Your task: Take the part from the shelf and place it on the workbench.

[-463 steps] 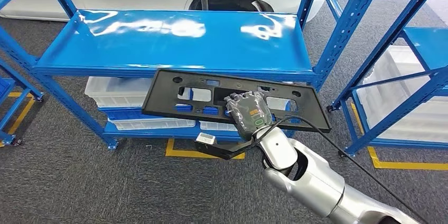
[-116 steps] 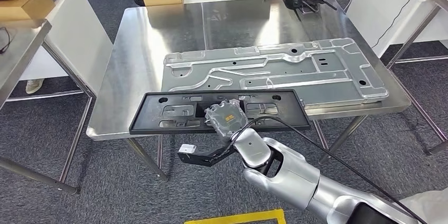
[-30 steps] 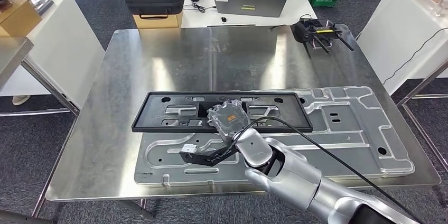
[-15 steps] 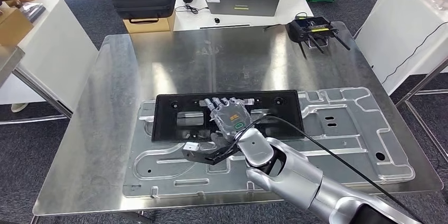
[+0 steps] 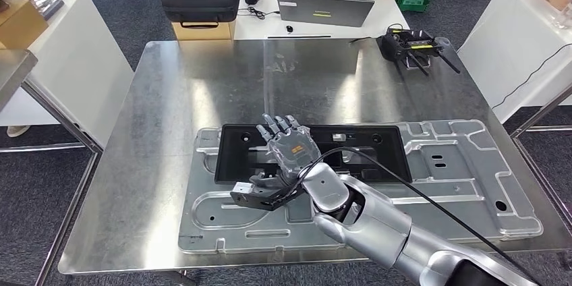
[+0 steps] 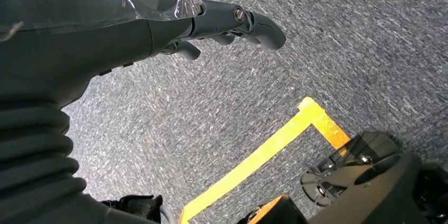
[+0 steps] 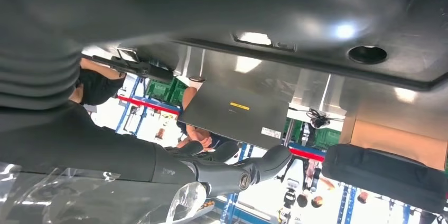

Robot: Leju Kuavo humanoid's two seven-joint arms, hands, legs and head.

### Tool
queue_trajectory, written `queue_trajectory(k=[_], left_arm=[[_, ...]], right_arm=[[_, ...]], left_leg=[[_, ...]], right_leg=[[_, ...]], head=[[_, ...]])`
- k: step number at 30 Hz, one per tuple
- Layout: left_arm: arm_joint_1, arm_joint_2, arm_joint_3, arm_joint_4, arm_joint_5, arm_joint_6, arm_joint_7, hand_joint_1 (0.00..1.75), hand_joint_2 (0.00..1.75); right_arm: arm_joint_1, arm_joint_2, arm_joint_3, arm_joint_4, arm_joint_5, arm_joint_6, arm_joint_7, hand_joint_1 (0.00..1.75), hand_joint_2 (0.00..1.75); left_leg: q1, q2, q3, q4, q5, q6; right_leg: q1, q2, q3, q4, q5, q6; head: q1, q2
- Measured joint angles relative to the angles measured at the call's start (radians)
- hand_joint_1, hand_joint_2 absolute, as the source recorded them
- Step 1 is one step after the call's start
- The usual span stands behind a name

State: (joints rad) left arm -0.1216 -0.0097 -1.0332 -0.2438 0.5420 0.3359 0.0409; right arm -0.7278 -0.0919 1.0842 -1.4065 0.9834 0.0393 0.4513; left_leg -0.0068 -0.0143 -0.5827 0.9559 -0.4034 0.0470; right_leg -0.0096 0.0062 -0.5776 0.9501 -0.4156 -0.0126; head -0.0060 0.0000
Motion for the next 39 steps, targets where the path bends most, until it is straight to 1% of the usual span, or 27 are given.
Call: queue_trajectory(k=[2, 4, 6, 7, 8, 10, 12, 13, 14, 15, 17, 18, 19, 22, 23, 25, 27, 28, 29, 30, 32, 33, 34, 36, 37, 38, 39], left_arm=[[0.000, 0.000, 0.000, 0.000, 0.001, 0.000, 0.000, 0.00, 0.00], [0.000, 0.000, 0.000, 0.000, 0.001, 0.000, 0.000, 0.00, 0.00], [-0.001, 0.000, 0.000, 0.000, 0.002, -0.001, -0.001, 0.00, 0.00], [-0.001, 0.000, 0.000, 0.000, 0.002, -0.001, -0.001, 0.00, 0.00], [-0.002, -0.001, 0.000, 0.000, 0.002, -0.001, -0.002, 0.00, 0.00], [-0.004, -0.002, 0.000, 0.000, 0.004, -0.001, -0.005, 0.00, 0.00], [-0.005, -0.002, 0.000, 0.000, 0.005, -0.002, -0.007, 0.00, 0.00], [-0.005, -0.002, 0.000, 0.000, 0.005, -0.002, -0.008, 0.00, 0.00], [-0.005, -0.002, 0.000, 0.000, 0.006, -0.002, -0.009, 0.00, 0.00], [-0.005, -0.002, 0.000, 0.000, 0.006, -0.003, -0.009, 0.00, 0.00], [-0.006, 0.000, 0.000, 0.000, 0.007, -0.003, -0.010, 0.00, 0.00], [-0.006, 0.002, 0.000, 0.000, 0.007, -0.004, -0.010, 0.00, 0.00], [-0.007, 0.003, 0.000, 0.000, 0.007, -0.004, -0.010, 0.00, 0.00], [-0.006, 0.004, 0.000, 0.000, 0.008, -0.005, -0.012, 0.00, 0.00], [-0.006, 0.004, 0.000, 0.000, 0.009, -0.006, -0.012, 0.00, 0.00], [-0.005, 0.003, 0.000, 0.000, 0.009, -0.007, -0.012, 0.00, 0.00], [-0.006, 0.003, 0.000, 0.000, 0.009, -0.008, -0.013, 0.00, 0.00], [-0.006, 0.003, 0.000, 0.000, 0.009, -0.008, -0.013, 0.00, 0.00], [-0.007, 0.003, 0.000, 0.000, 0.009, -0.008, -0.013, 0.00, 0.00], [-0.007, 0.003, 0.000, 0.000, 0.009, -0.008, -0.013, 0.00, 0.00], [-0.010, 0.004, 0.000, 0.000, 0.009, -0.008, -0.013, 0.00, 0.00], [-0.012, 0.004, 0.000, 0.000, 0.009, -0.007, -0.014, 0.00, 0.00], [-0.014, 0.005, 0.000, 0.000, 0.009, -0.007, -0.016, 0.00, 0.00], [-0.015, 0.004, 0.000, 0.000, 0.009, -0.006, -0.017, 0.00, 0.00], [-0.015, 0.004, 0.000, 0.000, 0.009, -0.006, -0.017, 0.00, 0.00], [-0.015, 0.004, 0.000, 0.000, 0.009, -0.006, -0.016, 0.00, 0.00], [-0.015, 0.004, 0.000, 0.000, 0.009, -0.006, -0.016, 0.00, 0.00]], right_arm=[[0.000, 0.000, 0.000, 0.000, 0.000, 0.000, 0.000, 0.00, 0.00], [0.000, 0.000, 0.000, 0.000, 0.000, 0.000, 0.000, 0.00, 0.00], [0.000, 0.001, 0.000, 0.000, 0.000, 0.000, 0.000, 0.00, 0.00], [0.000, 0.000, -0.001, 0.000, 0.000, 0.000, 0.000, 0.00, 0.00], [0.000, 0.000, -0.002, 0.000, 0.000, 0.000, 0.000, 0.00, 0.00], [0.000, -0.002, -0.003, 0.000, 0.000, 0.000, 0.000, 0.00, 0.00], [0.003, -0.004, -0.003, 0.000, 0.000, 0.001, 0.000, 0.00, 0.00], [0.005, -0.006, -0.003, 0.000, 0.000, 0.001, 0.000, 0.00, 0.00], [0.008, -0.007, -0.003, 0.000, 0.000, 0.001, 0.000, 0.00, 0.00], [0.009, -0.008, -0.003, 0.000, 0.000, 0.002, 0.000, 0.00, 0.00], [0.009, -0.009, -0.003, 0.000, 0.000, 0.002, 0.000, 0.00, 0.00], [0.009, -0.009, -0.003, -0.001, 0.001, 0.002, 0.000, 0.00, 0.00], [0.009, -0.009, -0.003, -0.002, 0.001, 0.002, 0.000, 0.00, 0.00], [0.008, -0.008, -0.003, -0.004, 0.003, 0.002, 0.000, 0.00, 0.00], [0.008, -0.007, -0.003, -0.005, 0.004, 0.002, 0.000, 0.00, 0.00], [0.007, -0.006, -0.003, -0.006, 0.006, 0.003, 0.000, 0.00, 0.00], [0.008, -0.005, -0.003, -0.006, 0.008, 0.004, 0.000, 0.00, 0.00], [0.008, -0.005, -0.003, -0.006, 0.008, 0.005, 0.000, 0.00, 0.00], [0.008, -0.005, -0.003, -0.006, 0.008, 0.005, 0.000, 0.00, 0.00], [0.008, -0.005, -0.003, -0.006, 0.008, 0.006, 0.000, 0.00, 0.00], [0.007, -0.005, -0.003, -0.007, 0.009, 0.006, 0.000, 0.00, 0.00], [0.006, -0.005, -0.003, -0.008, 0.009, 0.006, 0.000, 0.00, 0.00], [0.005, -0.005, -0.003, -0.009, 0.009, 0.006, 0.001, 0.00, 0.00], [0.004, -0.004, -0.003, -0.009, 0.009, 0.006, 0.001, 0.00, 0.00], [0.003, -0.004, -0.003, -0.010, 0.010, 0.006, 0.001, 0.00, 0.00], [0.003, -0.004, -0.003, -0.010, 0.010, 0.007, 0.001, 0.00, 0.00], [0.003, -0.005, -0.003, -0.011, 0.009, 0.007, 0.001, 0.00, 0.00]], left_leg=[[-0.001, 0.000, 0.000, 0.001, -0.001, 0.002], [-0.005, 0.000, -0.001, 0.003, -0.001, 0.004], [-0.006, 0.001, 0.003, -0.003, 0.005, 0.015], [-0.003, 0.003, 0.008, -0.013, 0.012, 0.022], [0.002, 0.005, 0.015, -0.028, 0.021, 0.030], [0.011, 0.008, 0.025, -0.048, 0.034, 0.037], [0.016, 0.009, 0.023, -0.052, 0.038, 0.035], [0.019, 0.009, 0.020, -0.051, 0.041, 0.031], [0.023, 0.009, 0.016, -0.050, 0.043, 0.025], [0.029, 0.009, 0.011, -0.048, 0.045, 0.017], [0.038, 0.007, 0.001, -0.036, 0.046, -0.004], [0.038, 0.006, -0.003, -0.030, 0.045, -0.016], [0.037, 0.004, -0.008, -0.022, 0.045, -0.025], [0.041, 0.002, -0.023, -0.010, 0.049, -0.047], [0.044, 0.004, -0.032, 0.004, 0.034, -0.051], [0.046, 0.008, -0.067, 0.097, -0.042, -0.052], [0.041, 0.009, -0.112, 0.245, -0.131, -0.050], [0.038, 0.009, -0.121, 0.294, -0.153, -0.046], [0.033, 0.009, -0.112, 0.305, -0.156, -0.039], [0.026, 0.009, -0.081, 0.273, -0.142, -0.028], [0.008, 0.010, 0.021, 0.121, -0.102, 0.006], [-0.001, 0.012, 0.062, 0.053, -0.086, 0.020], [-0.010, 0.013, 0.087, 0.009, -0.076, 0.030], [-0.021, 0.015, 0.093, -0.013, -0.061, 0.037], [-0.019, 0.015, 0.093, -0.022, -0.050, 0.039], [-0.016, 0.015, 0.091, -0.034, -0.036, 0.040], [-0.011, 0.016, 0.086, -0.044, -0.021, 0.041]], right_leg=[[-0.002, 0.000, 0.002, -0.003, 0.001, 0.018], [-0.006, 0.000, 0.004, -0.009, 0.005, 0.047], [-0.009, -0.001, 0.009, -0.018, 0.012, 0.072], [-0.009, -0.001, 0.009, -0.019, 0.011, 0.078], [-0.007, -0.001, 0.005, -0.005, -0.003, 0.082], [-0.007, -0.001, -0.032, 0.088, -0.070, 0.083], [-0.011, -0.001, -0.086, 0.226, -0.139, 0.086], [-0.015, -0.001, -0.099, 0.264, -0.150, 0.090], [-0.020, -0.001, -0.093, 0.263, -0.141, 0.094], [-0.026, -0.002, -0.064, 0.218, -0.116, 0.101], [-0.038, -0.002, 0.025, 0.073, -0.060, 0.119], [-0.041, 0.001, 0.051, 0.028, -0.042, 0.119], [-0.043, 0.005, 0.064, 0.005, -0.039, 0.114], [-0.041, 0.011, 0.043, 0.016, -0.043, 0.079], [-0.039, 0.010, 0.034, 0.020, -0.037, 0.068], [-0.034, 0.008, 0.017, 0.019, -0.022, 0.049], [-0.022, 0.005, -0.001, 0.020, -0.009, 0.038], [-0.015, 0.004, -0.009, 0.020, -0.002, 0.034], [-0.008, 0.004, -0.017, 0.020, 0.004, 0.031], [-0.001, 0.004, -0.024, 0.020, 0.010, 0.028], [0.009, 0.003, -0.034, 0.020, 0.021, 0.026], [0.011, 0.002, -0.036, 0.019, 0.027, 0.027], [0.009, -0.001, -0.037, 0.017, 0.033, 0.031], [0.003, -0.006, -0.037, 0.011, 0.047, 0.044], [0.001, -0.007, -0.039, 0.009, 0.051, 0.050], [0.002, -0.007, -0.044, 0.013, 0.042, 0.055], [0.002, -0.006, -0.053, 0.033, 0.016, 0.060]], head=[[0.000, 0.000], [0.000, 0.000], [-0.001, 0.000], [-0.001, 0.000], [0.000, 0.000], [0.001, 0.000], [0.001, 0.000], [0.001, 0.000], [0.001, 0.000], [0.001, 0.000], [0.003, 0.000], [0.004, 0.000], [0.006, 0.000], [0.004, 0.000], [0.003, 0.000], [0.002, 0.000], [0.001, 0.000], [0.001, 0.000], [0.001, 0.000], [0.001, 0.000], [0.001, 0.000], [0.002, 0.000], [0.002, 0.000], [0.002, 0.000], [0.001, 0.000], [0.001, 0.000], [0.002, 0.000]])
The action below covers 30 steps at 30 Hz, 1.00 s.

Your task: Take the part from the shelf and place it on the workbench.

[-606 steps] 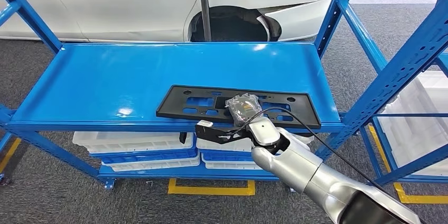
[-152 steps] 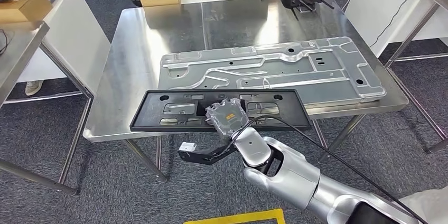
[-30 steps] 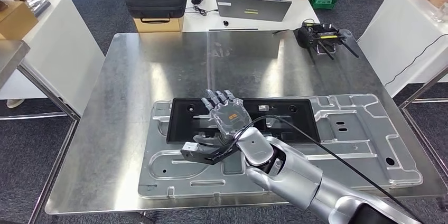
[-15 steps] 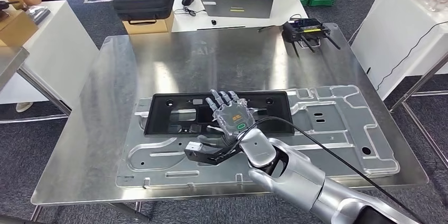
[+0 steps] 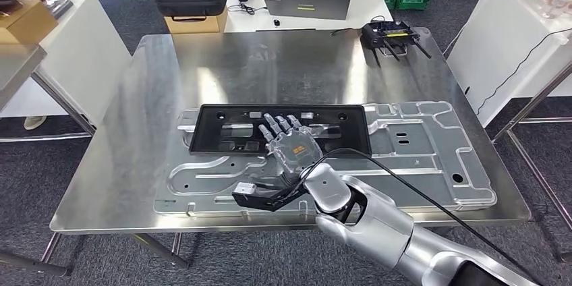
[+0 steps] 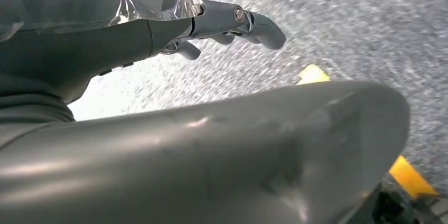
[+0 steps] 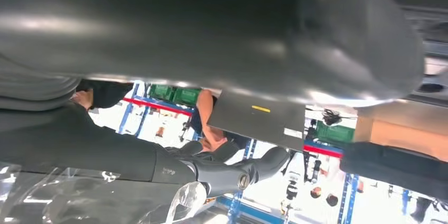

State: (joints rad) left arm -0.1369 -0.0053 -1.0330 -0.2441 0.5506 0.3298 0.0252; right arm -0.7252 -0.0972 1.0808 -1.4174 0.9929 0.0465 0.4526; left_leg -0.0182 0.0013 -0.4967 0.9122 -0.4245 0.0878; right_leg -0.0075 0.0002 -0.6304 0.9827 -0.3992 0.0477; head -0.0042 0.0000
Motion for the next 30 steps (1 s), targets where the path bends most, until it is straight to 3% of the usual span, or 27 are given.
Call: queue_trajectory(k=[3, 4, 5, 6, 8, 10, 12, 14, 15, 16, 18, 19, 20, 21, 22, 24, 26, 28, 29, 30], left_arm=[[0.000, -0.003, 0.000, 0.000, -0.001, 0.000, 0.001, 0.00, 0.00], [0.001, -0.004, 0.000, 0.000, -0.001, 0.000, 0.002, 0.00, 0.00], [0.001, -0.005, 0.000, 0.000, -0.002, 0.000, 0.003, 0.00, 0.00], [0.001, -0.006, 0.000, 0.000, -0.002, 0.000, 0.003, 0.00, 0.00], [0.001, -0.006, 0.000, 0.000, -0.002, 0.000, 0.003, 0.00, 0.00], [0.000, -0.006, 0.000, 0.000, -0.002, 0.000, 0.003, 0.00, 0.00], [0.001, -0.006, 0.000, 0.000, -0.003, 0.000, 0.003, 0.00, 0.00], [0.004, -0.006, 0.000, 0.000, -0.002, 0.000, 0.003, 0.00, 0.00], [0.006, -0.006, 0.000, 0.000, -0.001, 0.000, 0.003, 0.00, 0.00], [0.007, -0.007, 0.000, 0.000, -0.001, 0.000, 0.003, 0.00, 0.00], [0.009, -0.007, 0.000, 0.000, 0.000, 0.000, 0.003, 0.00, 0.00], [0.009, -0.007, 0.000, 0.000, 0.000, 0.000, 0.003, 0.00, 0.00], [0.009, -0.007, 0.000, 0.000, 0.001, 0.000, 0.003, 0.00, 0.00], [0.009, -0.007, 0.000, 0.000, 0.001, 0.000, 0.003, 0.00, 0.00], [0.008, -0.007, 0.000, 0.000, 0.001, 0.000, 0.003, 0.00, 0.00], [0.005, -0.007, 0.000, 0.000, 0.001, 0.000, 0.003, 0.00, 0.00], [0.002, -0.007, 0.000, 0.000, 0.001, 0.001, 0.003, 0.00, 0.00], [0.002, -0.008, 0.000, 0.000, 0.002, 0.002, 0.003, 0.00, 0.00], [0.003, -0.009, 0.000, 0.000, 0.002, 0.003, 0.004, 0.00, 0.00], [0.003, -0.010, 0.000, 0.000, 0.003, 0.003, 0.004, 0.00, 0.00]], right_arm=[[0.001, -0.004, 0.000, 0.000, 0.000, 0.003, 0.000, 0.00, 0.00], [0.002, -0.006, 0.000, 0.000, 0.000, 0.004, 0.001, 0.00, 0.00], [0.003, -0.007, 0.000, 0.000, -0.001, 0.004, 0.001, 0.00, 0.00], [0.004, -0.008, 0.000, 0.000, -0.001, 0.005, 0.002, 0.00, 0.00], [0.003, -0.010, 0.000, -0.001, -0.001, 0.006, 0.003, 0.00, 0.00], [0.002, -0.010, 0.000, -0.005, -0.001, 0.006, 0.004, 0.00, 0.00], [0.001, -0.010, 0.000, -0.008, -0.001, 0.006, 0.004, 0.00, 0.00], [0.000, -0.011, 0.000, -0.008, -0.001, 0.006, 0.004, 0.00, 0.00], [0.000, -0.011, 0.000, -0.009, -0.001, 0.007, 0.004, 0.00, 0.00], [0.001, -0.010, 0.000, -0.010, -0.001, 0.008, 0.004, 0.00, 0.00], [0.001, -0.010, 0.000, -0.011, -0.002, 0.009, 0.004, 0.00, 0.00], [0.002, -0.010, 0.000, -0.012, -0.002, 0.009, 0.004, 0.00, 0.00], [0.004, -0.010, 0.000, -0.012, -0.002, 0.009, 0.004, 0.00, 0.00], [0.005, -0.010, 0.000, -0.012, -0.002, 0.009, 0.004, 0.00, 0.00], [0.006, -0.010, 0.000, -0.012, -0.002, 0.009, 0.004, 0.00, 0.00], [0.006, -0.010, 0.000, -0.013, -0.002, 0.009, 0.004, 0.00, 0.00], [0.005, -0.010, -0.001, -0.015, -0.001, 0.009, 0.004, 0.00, 0.00], [0.004, -0.010, -0.001, -0.017, -0.001, 0.009, 0.004, 0.00, 0.00], [0.004, -0.011, -0.001, -0.018, -0.001, 0.009, 0.004, 0.00, 0.00], [0.004, -0.012, -0.001, -0.018, -0.002, 0.009, 0.005, 0.00, 0.00]], left_leg=[[0.005, 0.001, -0.031, -0.009, 0.035, -0.002], [0.005, 0.001, -0.045, -0.008, 0.044, -0.004], [0.006, 0.002, -0.058, -0.006, 0.053, -0.006], [0.007, 0.002, -0.073, -0.002, 0.061, -0.009], [0.009, 0.003, -0.099, 0.010, 0.075, -0.017], [0.008, 0.002, -0.117, 0.023, 0.085, -0.028], [0.007, 0.002, -0.125, 0.028, 0.099, -0.039], [0.010, 0.000, -0.137, 0.032, 0.102, -0.051], [0.013, 0.000, -0.149, 0.052, 0.077, -0.058], [0.016, -0.001, -0.166, 0.093, 0.034, -0.065], [0.023, -0.001, -0.205, 0.233, -0.074, -0.078], [0.026, -0.001, -0.218, 0.301, -0.106, -0.083], [0.027, -0.001, -0.218, 0.344, -0.113, -0.085], [0.028, -0.001, -0.201, 0.350, -0.099, -0.086], [0.029, -0.001, -0.164, 0.316, -0.073, -0.085], [0.027, -0.001, -0.047, 0.161, -0.042, -0.077], [0.022, -0.004, 0.035, 0.035, -0.051, -0.067], [0.017, -0.007, 0.038, 0.009, -0.049, -0.055], [0.018, -0.005, 0.030, 0.007, -0.039, -0.048], [0.020, -0.004, 0.021, 0.005, -0.028, -0.040]], right_leg=[[-0.005, 0.001, -0.050, 0.168, -0.134, 0.016], [-0.006, 0.001, -0.061, 0.224, -0.157, 0.021], [-0.008, 0.001, -0.057, 0.251, -0.156, 0.025], [-0.009, 0.001, -0.036, 0.243, -0.135, 0.027], [-0.012, 0.000, 0.056, 0.124, -0.089, 0.030], [-0.008, 0.002, 0.139, -0.003, -0.086, 0.022], [-0.001, 0.004, 0.156, -0.040, -0.093, 0.003], [-0.002, 0.002, 0.139, -0.038, -0.077, -0.017], [-0.004, 0.001, 0.128, -0.039, -0.065, -0.027], [-0.006, 0.000, 0.115, -0.040, -0.054, -0.034], [-0.007, -0.001, 0.085, -0.039, -0.030, -0.041], [-0.006, -0.001, 0.070, -0.039, -0.019, -0.041], [-0.006, -0.001, 0.055, -0.039, -0.008, -0.040], [-0.006, -0.001, 0.041, -0.038, 0.003, -0.039], [-0.006, 0.000, 0.027, -0.038, 0.014, -0.036], [-0.005, 0.001, 0.006, -0.037, 0.034, -0.029], [-0.004, 0.000, -0.002, -0.040, 0.053, -0.018], [-0.004, 0.000, -0.005, -0.046, 0.072, -0.005], [-0.006, 0.000, -0.010, -0.044, 0.072, 0.000], [-0.006, 0.001, -0.020, -0.030, 0.053, 0.005]], head=[[0.001, 0.000], [0.002, 0.000], [0.001, 0.000], [0.002, 0.000], [0.002, 0.000], [0.001, 0.000], [0.000, 0.000], [0.000, 0.000], [-0.001, 0.000], [-0.002, 0.000], [-0.004, 0.000], [-0.004, 0.000], [-0.004, 0.000], [-0.004, 0.000], [-0.004, 0.000], [-0.004, 0.000], [-0.003, 0.000], [-0.003, 0.000], [-0.004, 0.000], [-0.003, 0.000]])
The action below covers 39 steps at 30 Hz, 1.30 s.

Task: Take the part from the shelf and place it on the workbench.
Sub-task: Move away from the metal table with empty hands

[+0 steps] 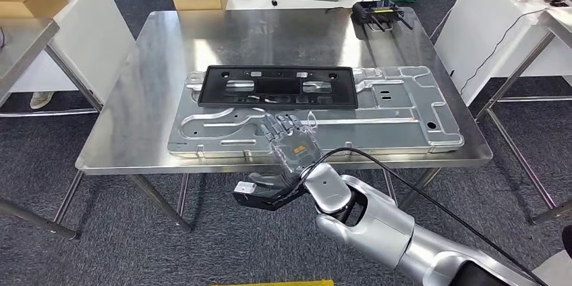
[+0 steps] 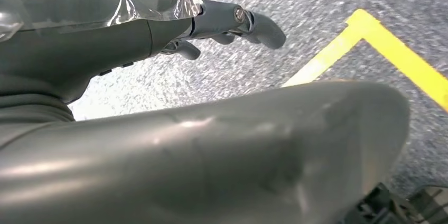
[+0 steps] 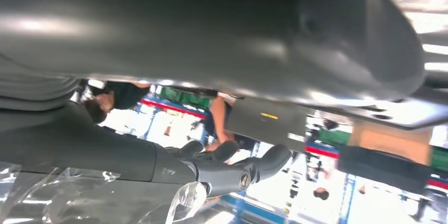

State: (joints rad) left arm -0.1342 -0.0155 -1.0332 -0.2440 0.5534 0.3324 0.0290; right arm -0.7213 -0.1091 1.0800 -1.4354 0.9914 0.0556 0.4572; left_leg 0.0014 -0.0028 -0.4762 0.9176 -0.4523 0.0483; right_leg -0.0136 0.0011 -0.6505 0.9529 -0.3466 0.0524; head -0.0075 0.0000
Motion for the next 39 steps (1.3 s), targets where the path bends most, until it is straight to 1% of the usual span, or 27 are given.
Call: queue_trajectory(k=[1, 3, 4, 5, 6, 7, 9, 11, 12, 14, 15, 16, 18, 19, 20, 21, 22, 24, 26, 27, 30, 32, 34, 35, 36, 37, 39], left_arm=[[0.000, -0.001, 0.000, 0.000, 0.001, 0.000, 0.000, 0.00, 0.00], [-0.001, -0.002, 0.000, 0.000, 0.000, -0.001, 0.001, 0.00, 0.00], [-0.001, -0.002, 0.000, 0.000, 0.000, -0.002, 0.001, 0.00, 0.00], [-0.001, -0.003, 0.000, 0.000, -0.001, -0.002, 0.001, 0.00, 0.00], [-0.001, -0.003, 0.000, 0.000, -0.002, -0.003, 0.001, 0.00, 0.00], [-0.001, -0.003, 0.000, 0.000, -0.002, -0.004, 0.001, 0.00, 0.00], [-0.001, -0.003, 0.000, 0.000, -0.004, -0.005, 0.001, 0.00, 0.00], [-0.001, -0.004, 0.000, 0.000, -0.006, -0.006, 0.002, 0.00, 0.00], [-0.002, -0.004, 0.000, 0.000, -0.007, -0.006, 0.002, 0.00, 0.00], [-0.001, -0.004, 0.000, 0.000, -0.007, -0.006, 0.002, 0.00, 0.00], [0.001, -0.004, 0.000, 0.000, -0.007, -0.006, 0.000, 0.00, 0.00], [0.002, -0.004, 0.000, 0.000, -0.007, -0.006, -0.002, 0.00, 0.00], [0.003, -0.004, 0.000, 0.000, -0.009, -0.006, -0.001, 0.00, 0.00], [0.002, -0.004, 0.000, 0.000, -0.010, -0.006, 0.001, 0.00, 0.00], [0.002, -0.004, 0.000, 0.000, -0.011, -0.005, 0.004, 0.00, 0.00], [0.002, -0.004, 0.000, 0.000, -0.011, -0.005, 0.005, 0.00, 0.00], [0.002, -0.004, 0.000, 0.000, -0.010, -0.005, 0.006, 0.00, 0.00], [0.001, -0.004, 0.000, 0.000, -0.010, -0.004, 0.007, 0.00, 0.00], [0.000, -0.003, 0.000, 0.000, -0.010, -0.002, 0.007, 0.00, 0.00], [0.000, -0.002, 0.000, 0.000, -0.010, -0.001, 0.007, 0.00, 0.00], [0.001, -0.004, 0.000, 0.000, -0.010, 0.000, 0.006, 0.00, 0.00], [0.001, -0.005, -0.001, 0.000, -0.010, 0.000, 0.006, 0.00, 0.00], [0.002, -0.005, -0.001, 0.000, -0.010, 0.000, 0.004, 0.00, 0.00], [0.003, -0.005, -0.001, 0.000, -0.010, 0.000, 0.002, 0.00, 0.00], [0.004, -0.005, -0.001, 0.000, -0.009, 0.000, 0.000, 0.00, 0.00], [0.005, -0.005, -0.001, 0.000, -0.008, 0.000, -0.001, 0.00, 0.00], [0.005, -0.005, -0.001, 0.000, -0.004, 0.001, -0.004, 0.00, 0.00]], right_arm=[[0.000, -0.001, 0.000, 0.000, 0.000, 0.000, 0.000, 0.00, 0.00], [0.001, -0.003, 0.000, -0.001, 0.000, 0.000, 0.000, 0.00, 0.00], [0.002, -0.004, 0.000, -0.002, 0.000, 0.000, 0.000, 0.00, 0.00], [0.003, -0.005, 0.000, -0.002, 0.000, 0.000, 0.000, 0.00, 0.00], [0.003, -0.007, 0.000, -0.002, 0.000, 0.000, 0.000, 0.00, 0.00], [0.004, -0.009, 0.000, -0.002, 0.000, 0.000, 0.000, 0.00, 0.00], [0.003, -0.012, 0.000, -0.003, 0.000, 0.000, 0.000, 0.00, 0.00], [0.002, -0.013, -0.001, -0.007, -0.001, 0.000, 0.001, 0.00, 0.00], [0.001, -0.014, -0.002, -0.009, -0.003, 0.000, 0.002, 0.00, 0.00], [0.000, -0.017, -0.002, -0.010, -0.006, 0.000, 0.004, 0.00, 0.00], [0.000, -0.019, -0.002, -0.010, -0.007, 0.001, 0.005, 0.00, 0.44], [0.000, -0.021, -0.003, -0.011, -0.008, 0.001, 0.006, 0.00, 0.87], [-0.001, -0.023, -0.004, -0.012, -0.010, 0.001, 0.008, 0.00, 0.87], [0.000, -0.024, -0.004, -0.013, -0.013, 0.001, 0.008, 0.00, 0.44], [0.001, -0.025, -0.004, -0.013, -0.020, 0.000, 0.009, 0.00, 0.00], [0.003, -0.027, -0.005, -0.013, -0.029, -0.001, 0.009, 0.00, 0.00], [0.005, -0.028, -0.006, -0.013, -0.039, -0.002, 0.009, 0.00, 0.00], [0.007, -0.030, -0.013, -0.013, -0.055, -0.004, 0.009, 0.00, 0.00], [0.006, -0.032, -0.021, -0.016, -0.063, -0.008, 0.008, 0.00, 0.00], [0.006, -0.032, -0.023, -0.017, -0.066, -0.010, 0.008, 0.00, 0.00], [0.007, -0.038, -0.026, -0.019, -0.070, -0.012, 0.008, 0.00, 0.00], [0.010, -0.042, -0.028, -0.019, -0.070, -0.014, 0.008, 0.00, 0.00], [0.017, -0.046, -0.029, -0.020, -0.074, -0.017, 0.010, 0.00, 0.00], [0.024, -0.048, -0.030, -0.020, -0.081, -0.022, 0.011, 0.00, 0.00], [0.033, -0.050, -0.033, -0.020, -0.089, -0.029, 0.011, 0.00, 0.00], [0.043, -0.052, -0.035, -0.020, -0.099, -0.038, 0.010, 0.00, 0.00], [0.063, -0.056, -0.043, -0.020, -0.128, -0.060, 0.005, 0.00, 0.00]], left_leg=[[0.002, 0.002, -0.011, -0.002, 0.014, 0.008], [0.002, 0.003, -0.037, -0.002, 0.038, 0.016], [0.000, 0.004, -0.052, -0.002, 0.050, 0.018], [-0.001, 0.005, -0.066, -0.001, 0.062, 0.018], [-0.002, 0.006, -0.080, 0.000, 0.073, 0.017], [-0.002, 0.006, -0.094, 0.001, 0.083, 0.016], [-0.004, 0.006, -0.117, 0.008, 0.100, 0.010], [-0.007, 0.005, -0.132, 0.017, 0.115, 0.000], [-0.008, 0.005, -0.137, 0.020, 0.123, -0.005], [-0.005, 0.004, -0.146, 0.020, 0.136, -0.017], [-0.003, 0.003, -0.156, 0.032, 0.122, -0.024], [-0.001, 0.003, -0.171, 0.063, 0.090, -0.031], [0.004, 0.003, -0.215, 0.186, -0.008, -0.043], [0.006, 0.003, -0.236, 0.261, -0.046, -0.048], [0.007, 0.003, -0.248, 0.319, -0.060, -0.050], [0.008, 0.003, -0.246, 0.350, -0.052, -0.051], [0.008, 0.003, -0.225, 0.341, -0.027, -0.050], [0.006, -0.014, -0.126, 0.213, 0.015, -0.037], [0.003, -0.038, -0.025, 0.059, 0.006, -0.020], [0.001, -0.044, 0.000, 0.017, -0.005, -0.014], [0.000, -0.028, 0.003, -0.005, 0.003, -0.003], [0.005, -0.013, -0.003, -0.011, 0.017, 0.008], [0.004, 0.002, -0.013, -0.010, 0.025, 0.014], [0.004, 0.009, -0.018, -0.009, 0.028, 0.013], [0.004, 0.016, -0.022, -0.008, 0.030, 0.012], [0.004, 0.023, -0.025, -0.005, 0.031, 0.011], [0.004, 0.036, -0.029, 0.003, 0.029, 0.006]], right_leg=[[0.000, 0.000, -0.015, 0.033, -0.039, 0.004], [-0.002, 0.000, -0.054, 0.162, -0.149, 0.008], [-0.002, 0.000, -0.069, 0.236, -0.186, 0.011], [-0.002, 0.000, -0.074, 0.290, -0.198, 0.013], [-0.002, 0.000, -0.063, 0.313, -0.188, 0.013], [-0.003, 0.000, -0.034, 0.296, -0.162, 0.013], [-0.002, 0.000, 0.076, 0.164, -0.126, 0.010], [0.000, 0.002, 0.172, 0.025, -0.138, 0.001], [0.003, 0.003, 0.192, -0.010, -0.147, -0.004], [0.003, 0.002, 0.181, -0.016, -0.137, -0.020], [0.002, 0.001, 0.171, -0.015, -0.129, -0.028], [0.001, 0.000, 0.158, -0.016, -0.119, -0.037], [0.000, 0.000, 0.131, -0.016, -0.099, -0.046], [0.000, -0.001, 0.117, -0.016, -0.088, -0.047], [0.000, -0.001, 0.104, -0.016, -0.078, -0.047], [0.001, -0.001, 0.092, -0.015, -0.068, -0.046], [0.001, 0.002, 0.079, -0.015, -0.058, -0.044], [0.002, 0.011, 0.059, -0.015, -0.041, -0.038], [0.004, 0.017, 0.047, -0.015, -0.026, -0.029], [0.003, 0.020, 0.043, -0.015, -0.019, -0.024], [0.001, 0.030, 0.031, -0.008, -0.010, -0.006], [0.000, 0.023, -0.002, 0.064, -0.061, 0.001], [-0.001, 0.015, -0.058, 0.206, -0.141, 0.007], [-0.002, 0.014, -0.078, 0.265, -0.165, 0.011], [-0.003, 0.012, -0.081, 0.289, -0.171, 0.014], [-0.004, 0.009, -0.062, 0.273, -0.159, 0.016], [-0.007, -0.019, 0.023, 0.141, -0.109, 0.017]], head=[[0.001, 0.000], [0.002, 0.000], [0.002, 0.000], [0.002, 0.000], [0.002, 0.000], [0.002, 0.000], [0.002, 0.000], [0.001, 0.000], [0.000, 0.000], [0.000, 0.000], [0.000, 0.000], [-0.001, 0.000], [-0.002, 0.000], [-0.002, 0.000], [-0.002, 0.000], [-0.002, 0.000], [-0.002, 0.000], [-0.002, 0.000], [-0.002, 0.000], [-0.002, 0.000], [-0.001, 0.000], [0.001, 0.000], [0.003, 0.000], [0.003, 0.000], [0.003, 0.000], [0.003, 0.000], [0.003, 0.000]])
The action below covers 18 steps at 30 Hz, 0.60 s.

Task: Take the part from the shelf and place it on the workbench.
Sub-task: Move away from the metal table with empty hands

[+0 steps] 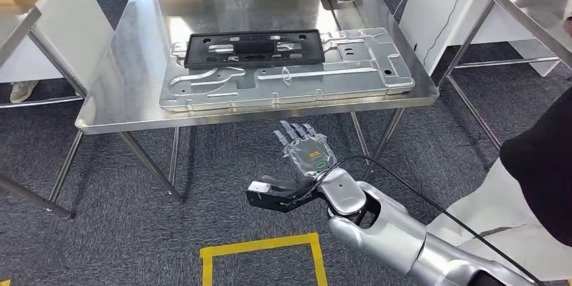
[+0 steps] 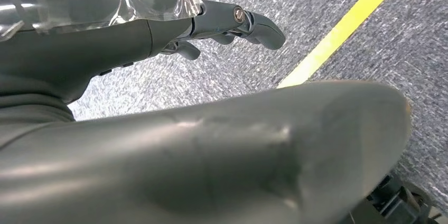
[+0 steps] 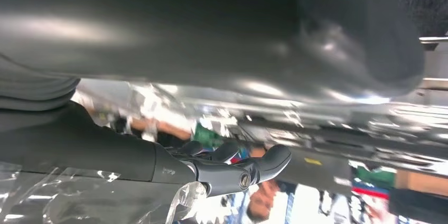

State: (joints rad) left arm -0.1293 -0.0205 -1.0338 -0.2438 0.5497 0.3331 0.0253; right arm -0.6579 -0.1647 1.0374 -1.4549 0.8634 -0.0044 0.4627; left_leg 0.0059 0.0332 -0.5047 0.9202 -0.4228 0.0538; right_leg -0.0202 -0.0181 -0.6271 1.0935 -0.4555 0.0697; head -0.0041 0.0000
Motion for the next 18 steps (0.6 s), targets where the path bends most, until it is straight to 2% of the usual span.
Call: queue_trajectory(k=[1, 2, 3, 5, 7, 8, 10, 11, 12, 13, 14, 16, 17, 18], left_arm=[[0.000, 0.000, 0.000, 0.000, 0.004, 0.001, -0.001, 0.00, 0.00], [0.000, 0.000, 0.000, 0.000, 0.008, 0.003, -0.003, 0.00, 0.00], [0.002, 0.000, 0.000, 0.000, 0.013, 0.005, -0.005, 0.00, 0.00], [0.007, 0.000, 0.000, 0.000, 0.022, 0.011, -0.011, 0.00, 0.00], [0.013, 0.000, 0.000, 0.000, 0.032, 0.018, -0.017, 0.00, 0.00], [0.015, 0.000, 0.000, 0.000, 0.038, 0.022, -0.018, 0.00, 0.00], [0.018, 0.000, 0.001, 0.000, 0.051, 0.029, -0.018, 0.00, 0.00], [0.021, 0.000, 0.001, 0.000, 0.057, 0.032, -0.018, 0.00, 0.00], [0.023, -0.001, 0.001, 0.000, 0.062, 0.034, -0.016, 0.00, 0.00], [0.026, -0.001, 0.001, 0.000, 0.066, 0.036, -0.015, 0.00, 0.00], [0.028, -0.001, 0.001, 0.000, 0.069, 0.038, -0.013, 0.00, 0.00], [0.030, -0.001, 0.001, 0.000, 0.072, 0.044, -0.010, 0.00, 0.00], [0.029, 0.000, 0.001, 0.000, 0.072, 0.047, -0.009, 0.00, 0.00], [0.030, 0.000, 0.001, 0.000, 0.072, 0.050, -0.007, 0.00, 0.00]], right_arm=[[0.012, -0.001, -0.004, 0.000, -0.021, -0.014, -0.005, 0.00, 0.00], [0.028, -0.002, -0.009, 0.001, -0.047, -0.030, -0.012, 0.00, 0.00], [0.052, -0.003, -0.016, 0.003, -0.076, -0.048, -0.021, 0.00, 0.00], [0.112, -0.005, -0.027, 0.015, -0.125, -0.085, -0.041, 0.00, 0.00], [0.174, -0.006, -0.037, 0.041, -0.176, -0.114, -0.059, 0.00, 0.00], [0.207, -0.006, -0.045, 0.061, -0.214, -0.129, -0.069, 0.00, 0.00], [0.283, -0.003, -0.065, 0.127, -0.321, -0.177, -0.113, 0.00, 0.00], [0.323, 0.001, -0.074, 0.176, -0.383, -0.211, -0.149, 0.00, 0.00], [0.361, 0.005, -0.082, 0.234, -0.445, -0.244, -0.188, 0.00, 0.00], [0.393, 0.010, -0.090, 0.298, -0.505, -0.272, -0.225, 0.00, 0.00], [0.420, 0.017, -0.099, 0.364, -0.564, -0.290, -0.255, 0.00, 0.00], [0.467, 0.034, -0.128, 0.500, -0.699, -0.299, -0.288, 0.00, 0.00], [0.489, 0.041, -0.148, 0.567, -0.774, -0.291, -0.290, 0.00, 0.00], [0.511, 0.048, -0.170, 0.629, -0.847, -0.276, -0.281, 0.00, 0.00]], left_leg=[[-0.003, 0.006, -0.002, 0.006, -0.003, -0.005], [-0.006, 0.012, -0.003, 0.011, -0.006, -0.009], [-0.010, 0.017, -0.004, 0.014, -0.008, -0.013], [-0.010, 0.028, -0.004, 0.016, -0.011, -0.020], [-0.004, 0.018, -0.015, 0.044, -0.035, -0.030], [-0.002, 0.006, -0.034, 0.088, -0.064, -0.035], [0.001, -0.016, -0.098, 0.229, -0.136, -0.041], [0.002, -0.019, -0.128, 0.294, -0.160, -0.042], [0.002, -0.021, -0.144, 0.329, -0.166, -0.042], [0.002, -0.022, -0.140, 0.320, -0.152, -0.041], [0.003, -0.026, -0.116, 0.269, -0.121, -0.038], [0.003, -0.065, -0.042, 0.116, -0.054, -0.027], [0.002, -0.085, -0.015, 0.060, -0.036, -0.023], [0.000, -0.100, -0.001, 0.030, -0.028, -0.020]], right_leg=[[0.002, -0.019, 0.039, -0.067, 0.017, -0.003], [0.004, -0.033, 0.065, -0.114, 0.026, -0.009], [0.006, -0.040, 0.075, -0.134, 0.026, -0.016], [0.009, -0.026, 0.071, -0.136, 0.027, -0.032], [0.008, -0.012, 0.068, -0.138, 0.031, -0.044], [0.006, -0.006, 0.065, -0.138, 0.034, -0.050], [0.006, 0.007, 0.060, -0.138, 0.036, -0.057], [0.006, 0.014, 0.058, -0.138, 0.037, -0.058], [0.006, 0.022, 0.057, -0.138, 0.037, -0.059], [0.006, 0.031, 0.056, -0.138, 0.038, -0.060], [0.006, 0.043, 0.056, -0.138, 0.039, -0.059], [0.007, 0.067, 0.056, -0.137, 0.041, -0.054], [0.008, 0.076, 0.055, -0.137, 0.042, -0.051], [0.007, 0.084, 0.054, -0.137, 0.044, -0.046]], head=[[0.000, 0.000], [0.000, 0.000], [-0.001, 0.000], [-0.002, 0.000], [-0.002, 0.000], [-0.002, 0.000], [-0.003, 0.000], [-0.003, 0.000], [-0.003, 0.000], [-0.004, 0.000], [-0.004, 0.000], [-0.004, 0.000], [-0.004, 0.000], [-0.004, 0.000]])
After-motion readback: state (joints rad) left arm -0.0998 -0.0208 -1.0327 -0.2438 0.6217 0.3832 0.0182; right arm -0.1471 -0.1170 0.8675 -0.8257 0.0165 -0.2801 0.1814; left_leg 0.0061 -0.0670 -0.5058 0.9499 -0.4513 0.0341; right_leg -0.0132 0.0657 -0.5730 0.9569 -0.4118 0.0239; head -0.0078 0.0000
